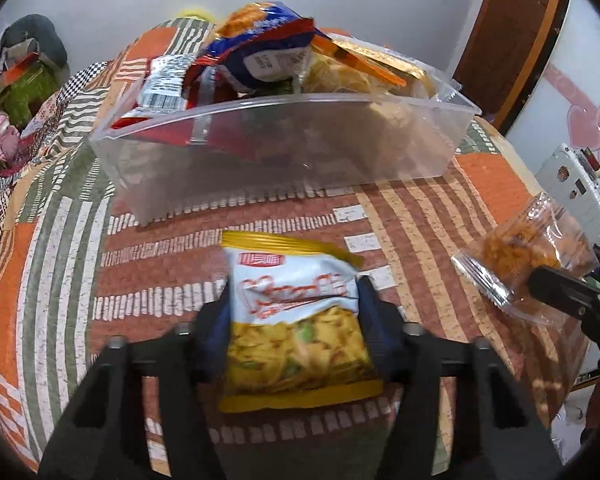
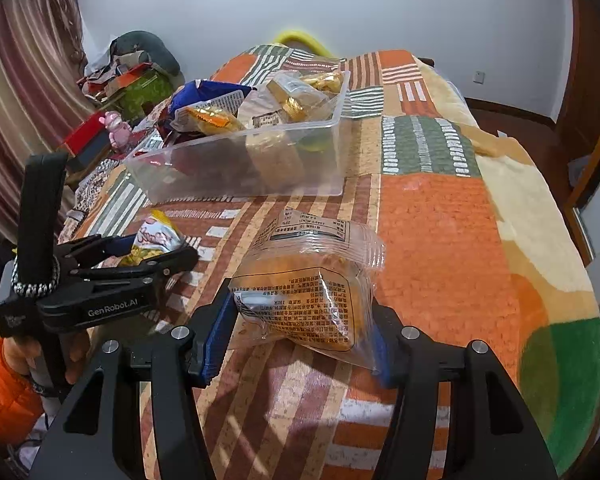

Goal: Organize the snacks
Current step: 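Grasp the clear orange snack bag with the right tool while the left grasps the yellow chip bag, then drop the orange snack bag into the box with the right tool while the left drops the chip bag in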

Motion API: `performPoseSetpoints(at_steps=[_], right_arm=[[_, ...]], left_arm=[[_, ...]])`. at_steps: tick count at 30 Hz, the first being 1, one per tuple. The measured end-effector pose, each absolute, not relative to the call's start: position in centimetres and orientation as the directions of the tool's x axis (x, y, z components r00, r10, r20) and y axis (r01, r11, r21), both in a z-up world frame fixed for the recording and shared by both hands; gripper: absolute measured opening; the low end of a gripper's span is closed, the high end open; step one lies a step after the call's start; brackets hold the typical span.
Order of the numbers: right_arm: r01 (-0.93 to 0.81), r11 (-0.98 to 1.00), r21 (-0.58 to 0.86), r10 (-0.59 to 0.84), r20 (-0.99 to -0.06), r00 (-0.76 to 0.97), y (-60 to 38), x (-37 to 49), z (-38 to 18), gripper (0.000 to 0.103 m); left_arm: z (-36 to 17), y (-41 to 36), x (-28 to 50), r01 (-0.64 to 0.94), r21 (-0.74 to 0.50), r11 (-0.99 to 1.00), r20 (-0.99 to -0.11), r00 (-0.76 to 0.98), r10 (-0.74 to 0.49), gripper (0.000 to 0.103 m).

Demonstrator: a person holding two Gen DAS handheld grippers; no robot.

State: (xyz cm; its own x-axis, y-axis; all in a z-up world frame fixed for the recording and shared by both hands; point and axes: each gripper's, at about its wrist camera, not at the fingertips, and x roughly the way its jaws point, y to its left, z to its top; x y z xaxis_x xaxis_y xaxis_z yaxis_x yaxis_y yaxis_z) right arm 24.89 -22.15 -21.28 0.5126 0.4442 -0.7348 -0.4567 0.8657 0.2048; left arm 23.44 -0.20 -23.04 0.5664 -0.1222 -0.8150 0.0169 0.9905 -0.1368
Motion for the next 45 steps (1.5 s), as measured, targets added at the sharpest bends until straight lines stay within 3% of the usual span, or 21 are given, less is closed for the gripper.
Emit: performPoseSetpoints(at_steps=[15, 28, 45], right_arm=[[-0.488, 0.853, 0.186, 0.477, -0.656, 0.585, -20.4, 27.4, -17.0, 0.053], [-0.488, 0.857, 0.166, 0.488, -0.564, 0.666, -18.2, 31.1, -13.5, 0.053], [-0.497, 0.854, 0.153, 0.473, -0.626, 0.620, -14.1, 36.3, -16.7, 0.053]], left_arm=[[-17.1, 3.9, 22.6, -0.010, -0.169, 0.986, -0.726, 0.678, -0.118, 0.051], [-11.8, 7.0, 27.0, -0.056, -0.146, 0.988, -0.631, 0.774, -0.050, 0.051], [-14.7, 8.3, 34.5, -0.077, -0.127, 0.989, -0.672, 0.740, -0.029, 0.051]])
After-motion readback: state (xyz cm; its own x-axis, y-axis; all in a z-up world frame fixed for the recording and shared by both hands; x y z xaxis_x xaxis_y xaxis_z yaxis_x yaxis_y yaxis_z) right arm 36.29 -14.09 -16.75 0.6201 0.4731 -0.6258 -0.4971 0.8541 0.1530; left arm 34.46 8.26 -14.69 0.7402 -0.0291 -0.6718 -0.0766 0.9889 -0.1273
